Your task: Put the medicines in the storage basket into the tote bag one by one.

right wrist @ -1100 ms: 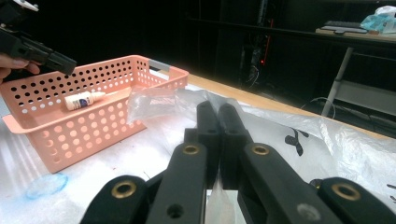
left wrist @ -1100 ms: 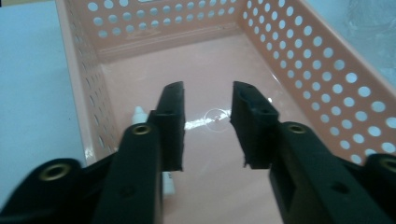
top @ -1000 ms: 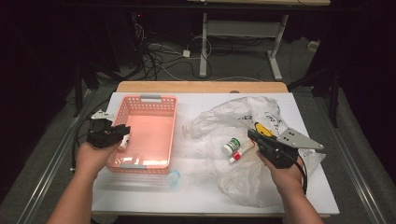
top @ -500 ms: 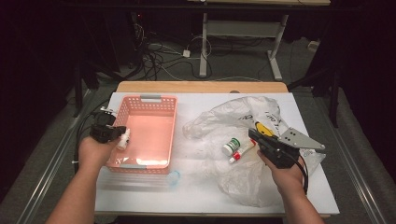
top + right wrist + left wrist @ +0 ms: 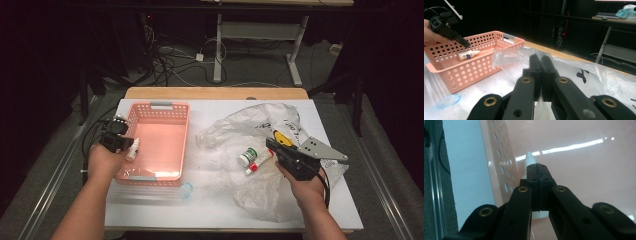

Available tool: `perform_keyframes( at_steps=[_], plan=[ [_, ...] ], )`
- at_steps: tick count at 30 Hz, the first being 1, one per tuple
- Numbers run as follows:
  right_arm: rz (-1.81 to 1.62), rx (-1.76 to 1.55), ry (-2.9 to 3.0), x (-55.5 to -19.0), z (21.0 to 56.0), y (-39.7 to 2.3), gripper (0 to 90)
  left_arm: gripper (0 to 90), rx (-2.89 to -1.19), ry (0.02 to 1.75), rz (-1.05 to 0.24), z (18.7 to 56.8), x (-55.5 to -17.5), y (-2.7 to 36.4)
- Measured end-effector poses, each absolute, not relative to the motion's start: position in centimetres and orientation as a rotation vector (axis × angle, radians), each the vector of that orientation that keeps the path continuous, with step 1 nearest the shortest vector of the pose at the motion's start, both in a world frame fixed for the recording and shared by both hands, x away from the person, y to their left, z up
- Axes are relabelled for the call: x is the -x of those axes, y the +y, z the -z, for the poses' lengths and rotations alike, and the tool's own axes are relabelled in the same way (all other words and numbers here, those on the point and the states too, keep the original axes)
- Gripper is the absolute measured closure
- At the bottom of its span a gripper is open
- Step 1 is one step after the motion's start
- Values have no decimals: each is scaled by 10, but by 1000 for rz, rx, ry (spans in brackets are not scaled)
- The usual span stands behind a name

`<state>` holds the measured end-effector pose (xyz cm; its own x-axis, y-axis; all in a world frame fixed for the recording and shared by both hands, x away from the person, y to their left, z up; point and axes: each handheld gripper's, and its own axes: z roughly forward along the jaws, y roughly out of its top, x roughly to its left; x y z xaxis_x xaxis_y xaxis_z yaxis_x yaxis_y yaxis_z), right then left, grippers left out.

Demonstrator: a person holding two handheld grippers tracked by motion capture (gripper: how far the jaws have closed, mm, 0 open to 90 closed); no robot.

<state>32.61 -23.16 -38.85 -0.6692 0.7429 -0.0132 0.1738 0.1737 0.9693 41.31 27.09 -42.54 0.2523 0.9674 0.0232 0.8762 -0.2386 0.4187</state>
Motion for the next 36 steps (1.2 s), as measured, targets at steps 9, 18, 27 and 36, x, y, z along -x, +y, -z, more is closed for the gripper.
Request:
perform_keyframes(
  at_steps=[9, 18, 27, 36],
  plan=[
    [-1519, -862, 1963, -326, 388, -232, 900, 881, -2247, 1741, -423, 429, -415, 268],
    [-1520, -860, 1964, -326, 389, -231, 900, 881, -2325, 1771, -458, 433, -419, 261],
    [-1520, -859, 1961, -325, 388, -232, 900, 881, -2384, 1674, -438, 434, -419, 244],
    [-1523, -861, 1959, -326, 387, -233, 900, 873, -2177, 1493, -209, 426, -419, 233]
  ],
)
